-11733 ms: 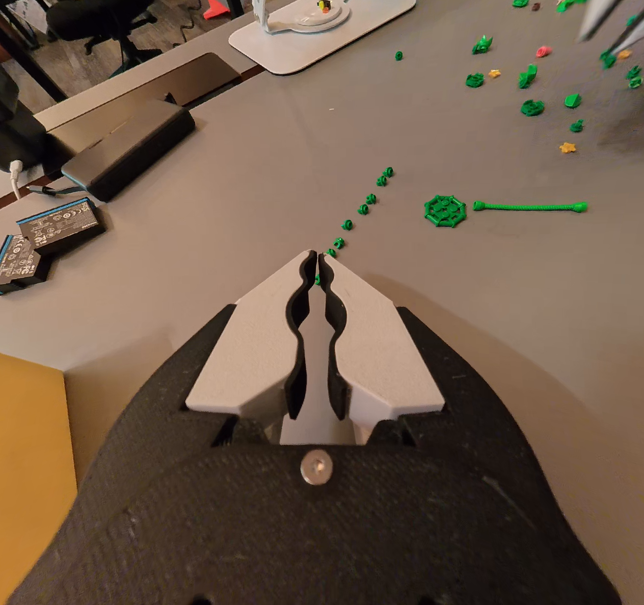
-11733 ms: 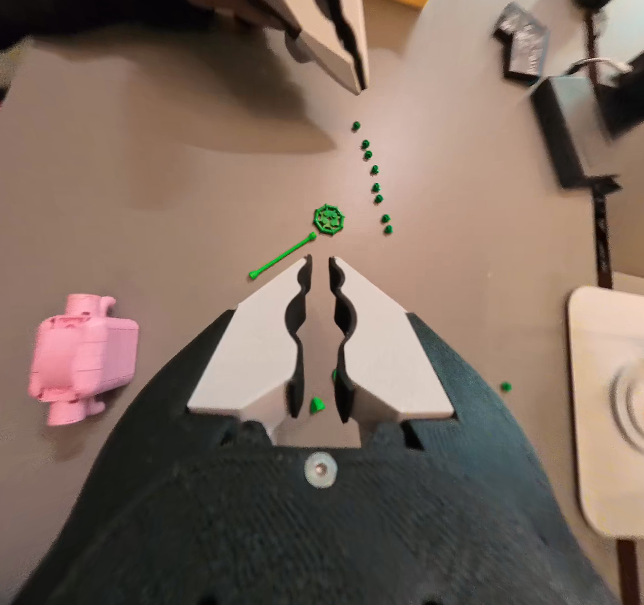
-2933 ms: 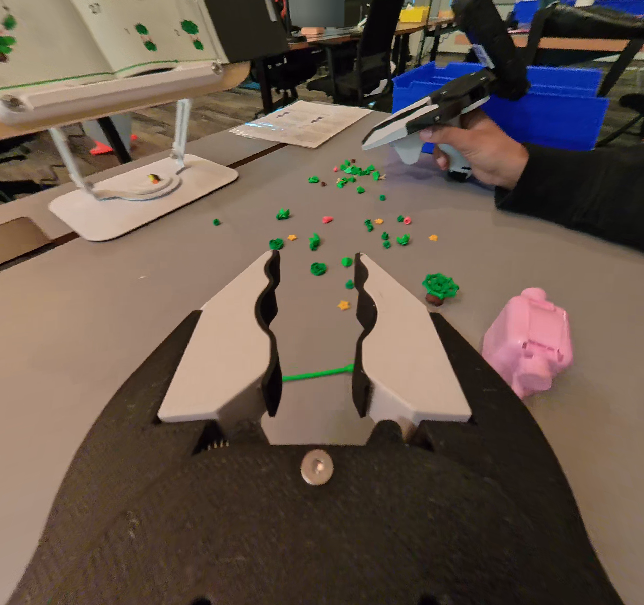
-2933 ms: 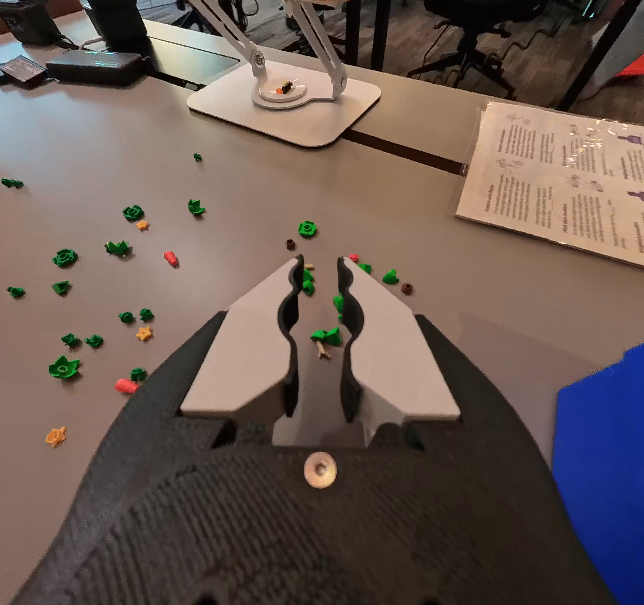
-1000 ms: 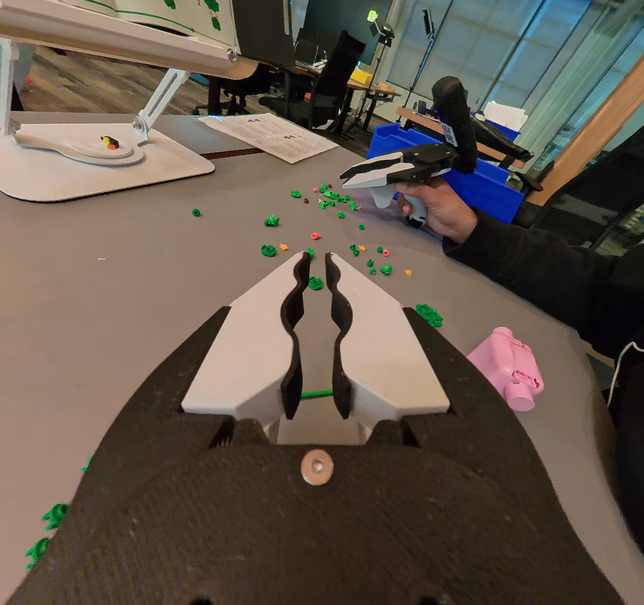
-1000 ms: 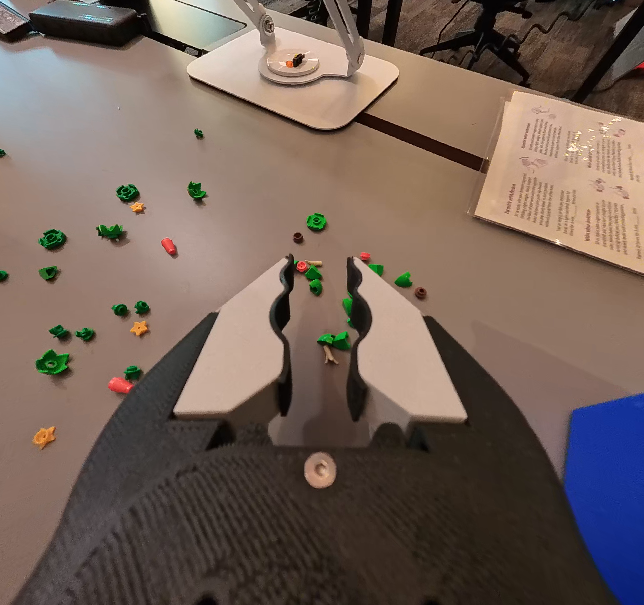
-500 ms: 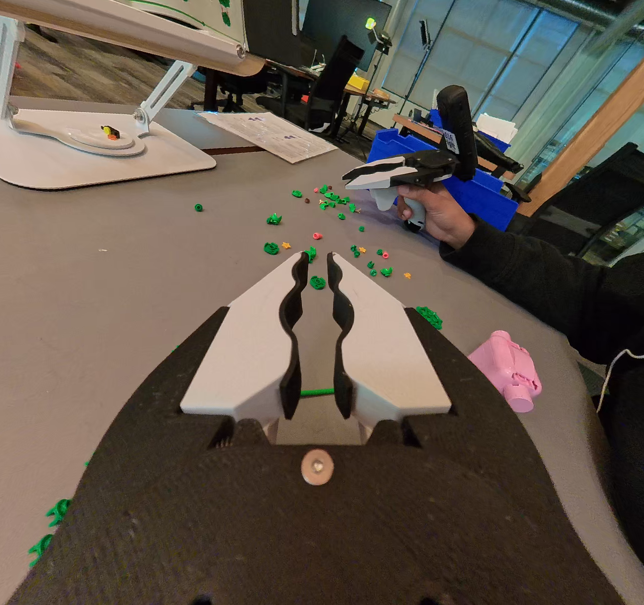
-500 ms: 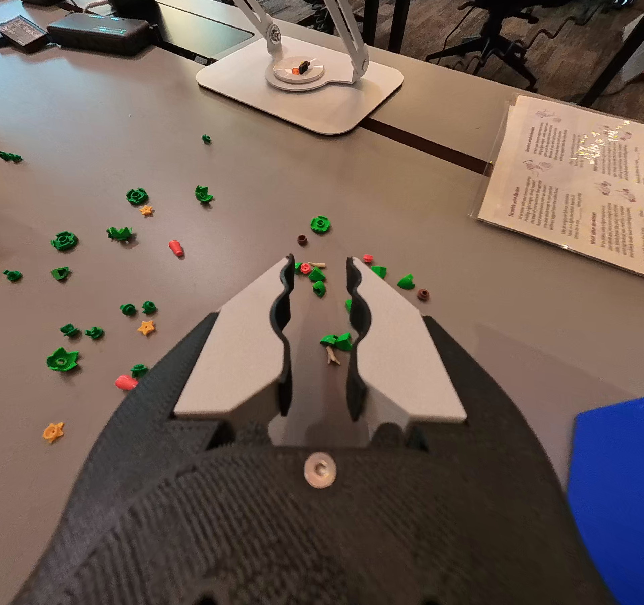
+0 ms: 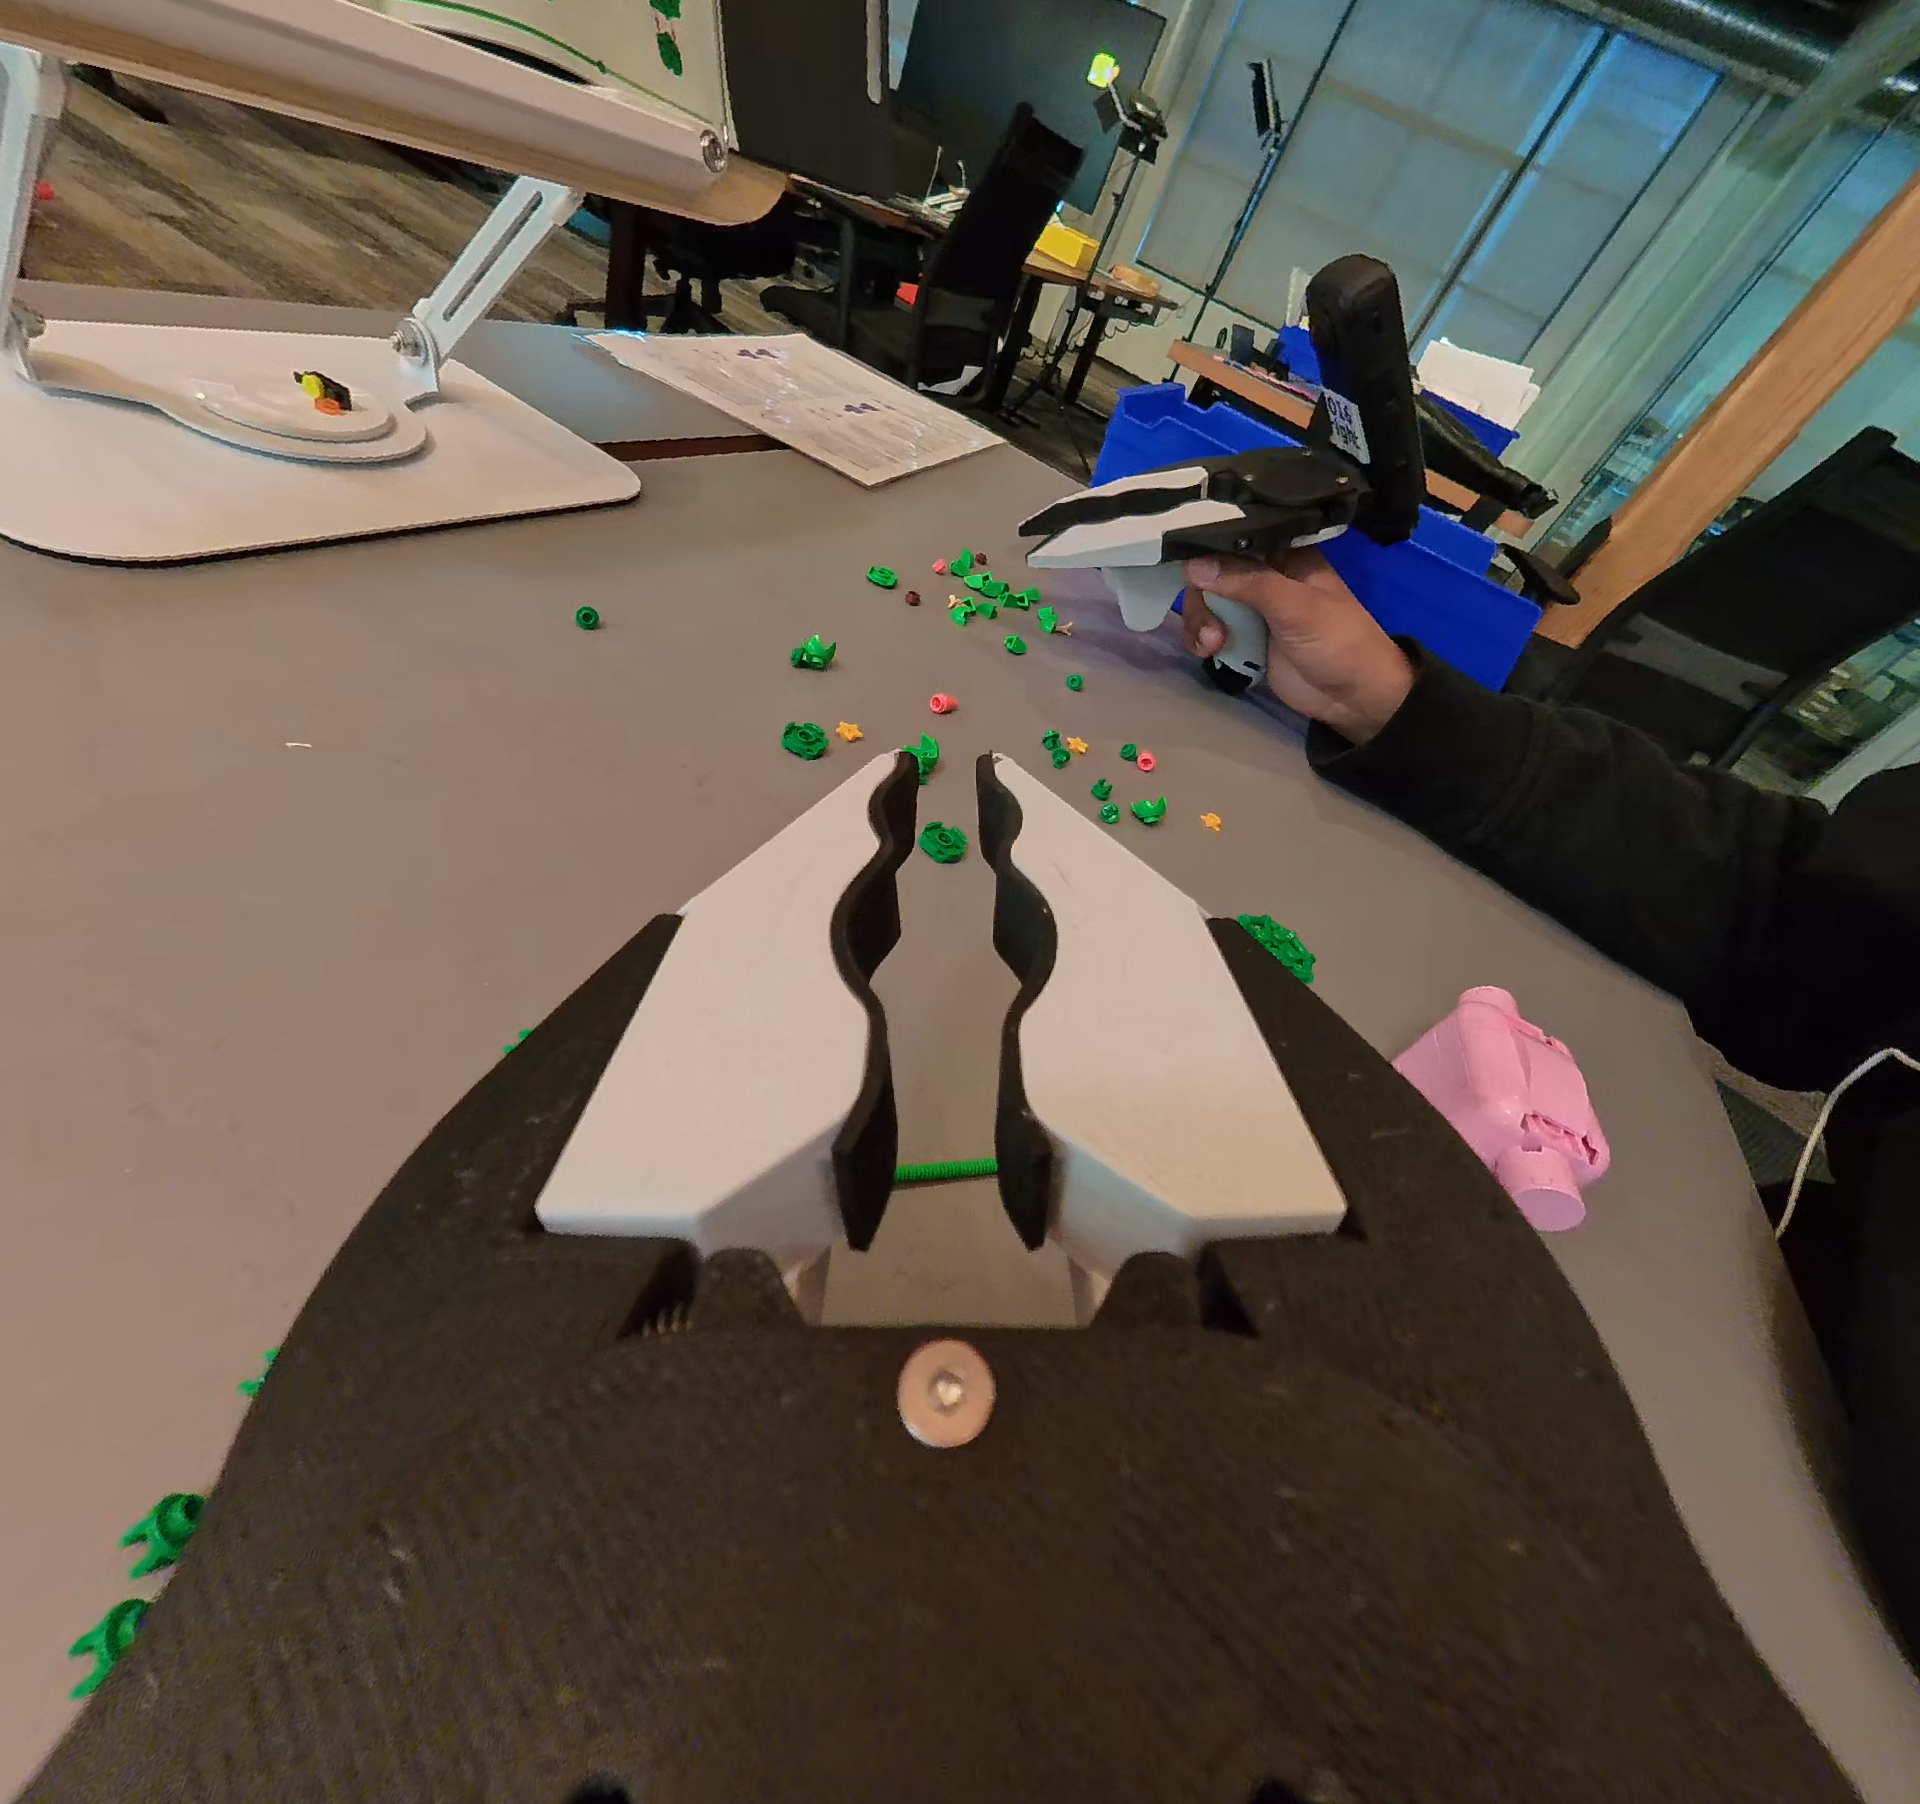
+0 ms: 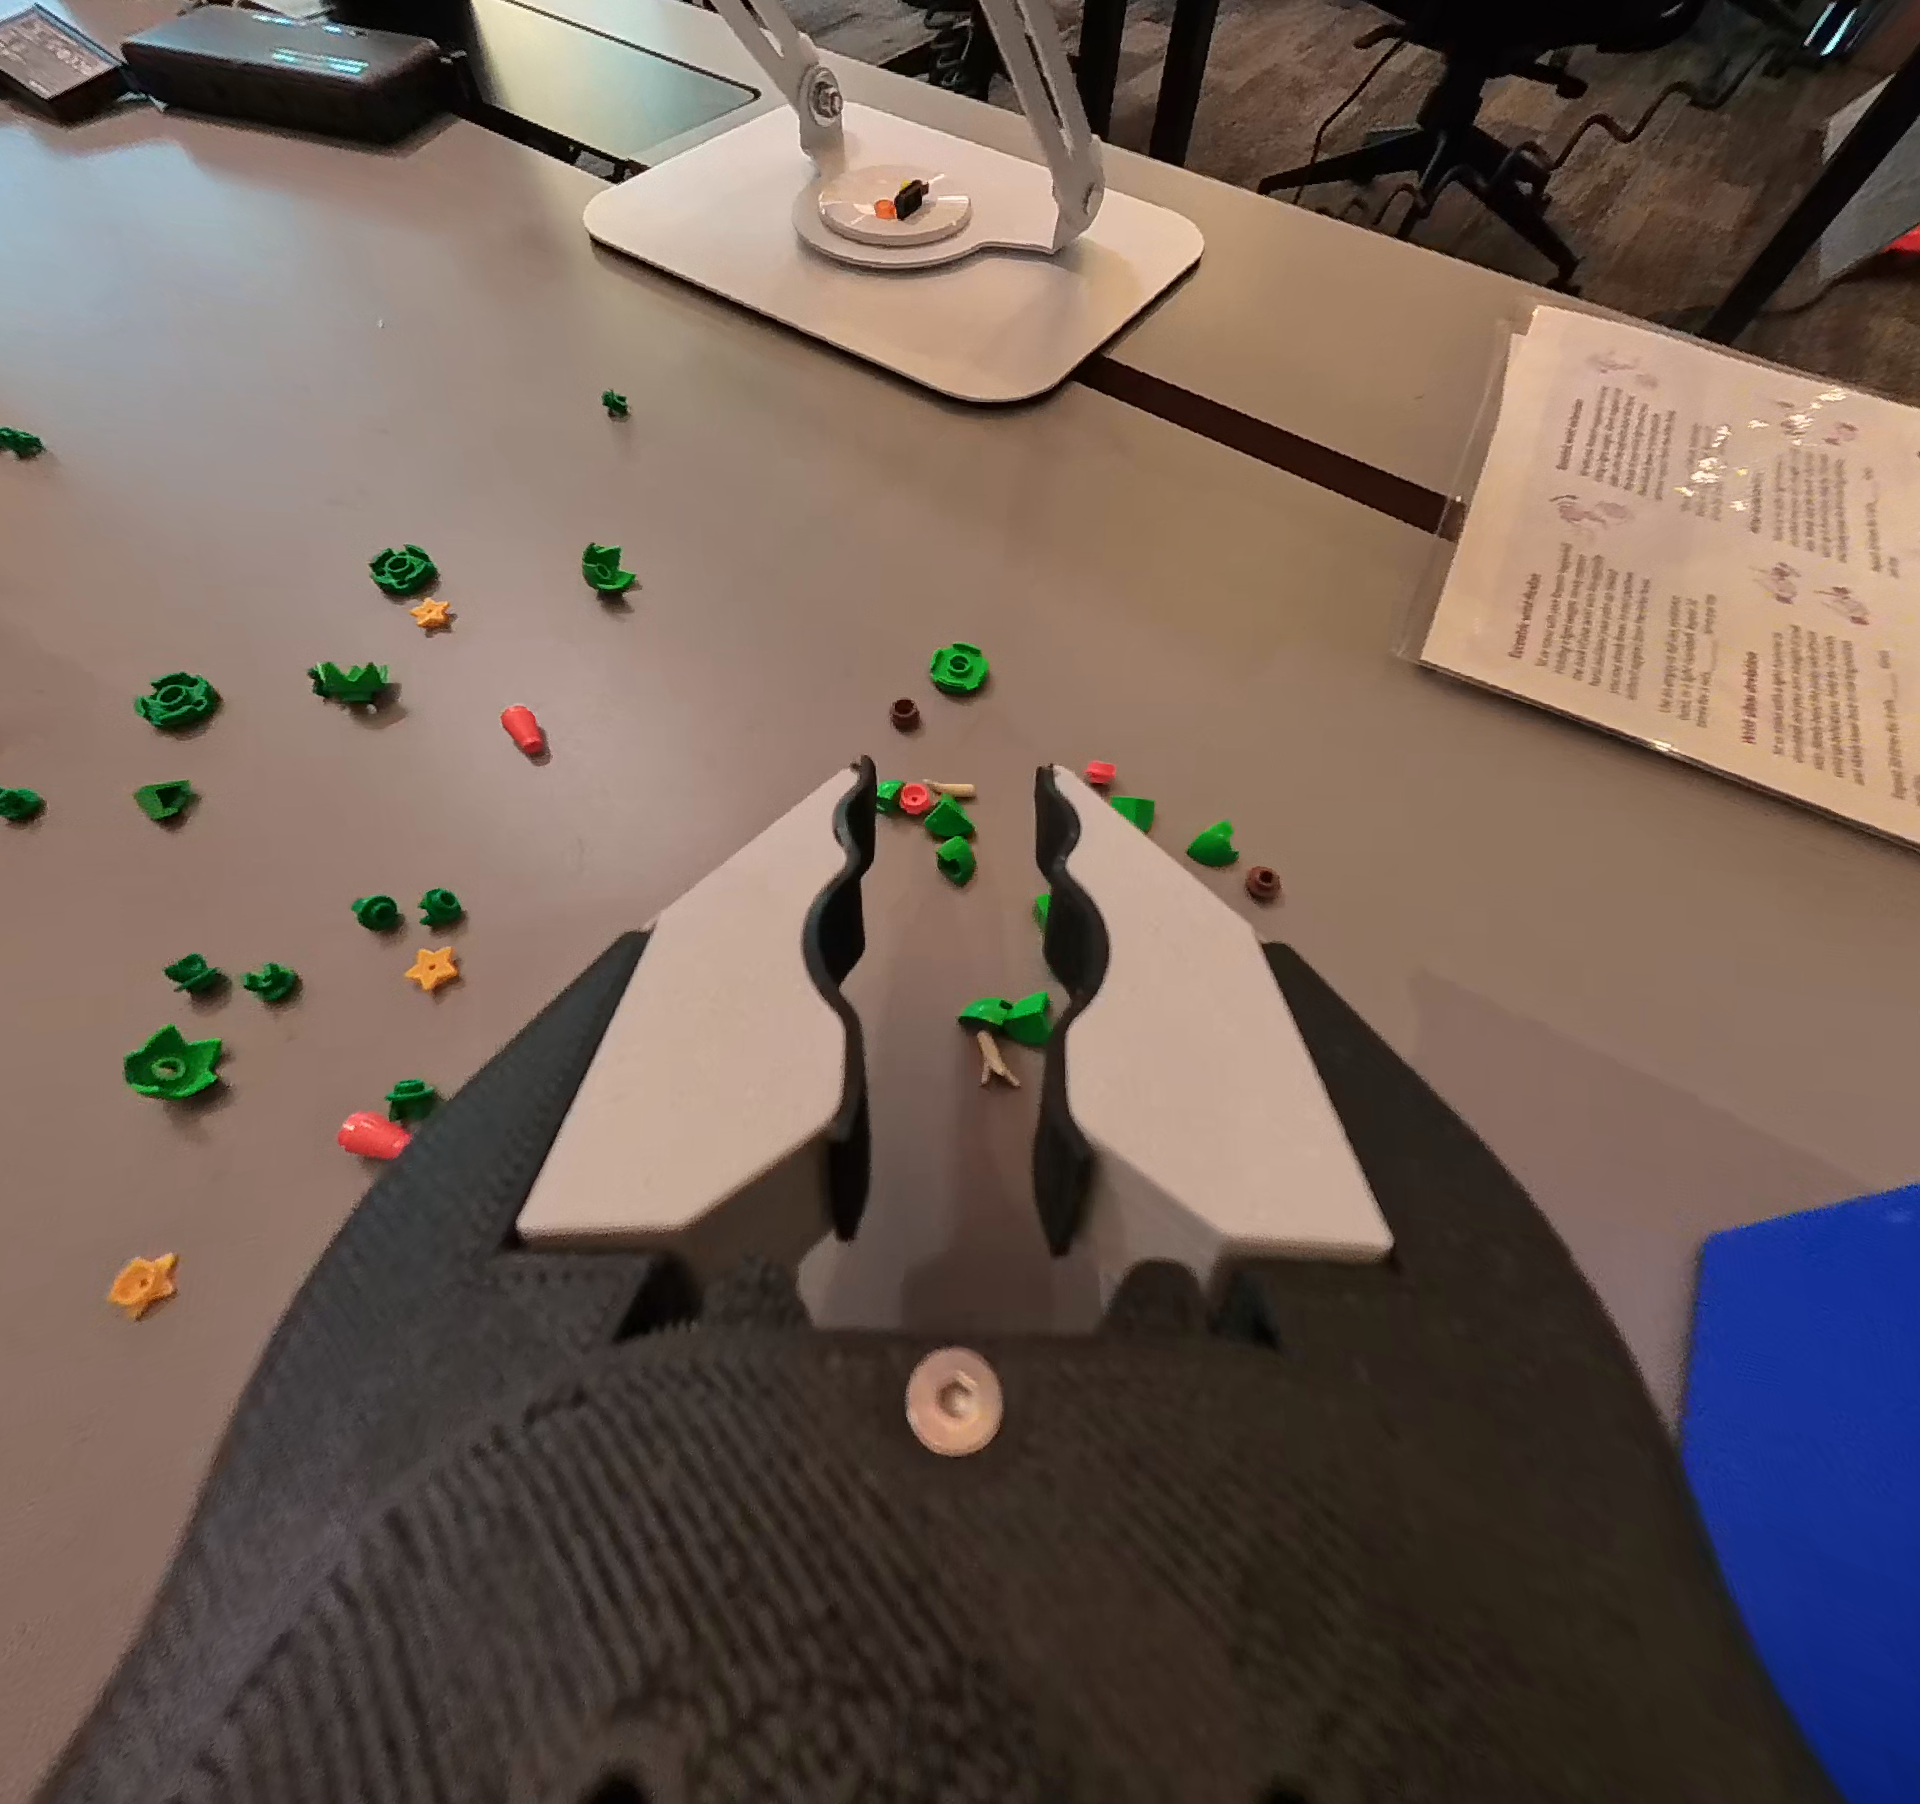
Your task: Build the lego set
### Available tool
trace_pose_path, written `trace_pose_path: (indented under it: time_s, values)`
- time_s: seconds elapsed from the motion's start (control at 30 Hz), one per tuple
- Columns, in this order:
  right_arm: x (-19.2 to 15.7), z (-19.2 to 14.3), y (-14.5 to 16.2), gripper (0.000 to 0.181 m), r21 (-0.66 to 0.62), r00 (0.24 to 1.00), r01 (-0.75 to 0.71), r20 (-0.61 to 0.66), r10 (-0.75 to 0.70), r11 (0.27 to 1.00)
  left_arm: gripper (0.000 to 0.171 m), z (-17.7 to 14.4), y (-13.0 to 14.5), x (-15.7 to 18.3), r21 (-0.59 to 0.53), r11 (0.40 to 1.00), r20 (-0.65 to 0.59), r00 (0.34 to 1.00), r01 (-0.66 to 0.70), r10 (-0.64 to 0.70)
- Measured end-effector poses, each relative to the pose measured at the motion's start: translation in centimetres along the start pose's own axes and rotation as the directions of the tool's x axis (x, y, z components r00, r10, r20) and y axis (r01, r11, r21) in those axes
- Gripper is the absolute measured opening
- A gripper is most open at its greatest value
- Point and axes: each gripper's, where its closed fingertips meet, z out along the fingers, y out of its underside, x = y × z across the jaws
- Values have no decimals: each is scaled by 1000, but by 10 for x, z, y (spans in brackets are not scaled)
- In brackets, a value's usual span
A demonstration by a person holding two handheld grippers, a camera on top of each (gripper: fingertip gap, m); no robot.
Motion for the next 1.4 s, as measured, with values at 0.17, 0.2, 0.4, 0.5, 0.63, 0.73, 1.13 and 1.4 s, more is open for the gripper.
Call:
trace_pose_path:
  time_s: [0.17,0.2,0.4,0.5,0.63,0.73,1.13,1.4]
  values:
    - [0,0,0,29,-2,1000,4,0,-4,1000,8,0,0,0,0,1000,-3,1000,6,-6]
    - [0,0,0,30,-2,1000,4,1,-4,1000,8,0,0,0,1,1000,-3,1000,7,-7]
    - [0,0,0,31,1,1000,5,-3,-5,1000,8,0,0,0,-1,1000,-9,1000,14,-14]
    - [10,-7,0,33,17,999,-1,-46,2,1000,9,0,0,0,-1,1000,-9,1000,15,-15]
    - [29,-19,3,32,36,993,-50,-102,53,998,9,1,1,0,-3,1000,-12,1000,18,-18]
    - [34,-21,7,33,24,989,-108,-103,110,994,9,1,1,0,-3,1000,-15,1000,22,-22]
    - [41,-12,39,27,-175,982,-121,-162,92,977,10,0,0,-1,3,999,-18,999,35,-35]
    - [43,-9,51,2,-237,977,-184,-152,151,954,10,-1,0,-1,4,999,-15,999,32,-32]
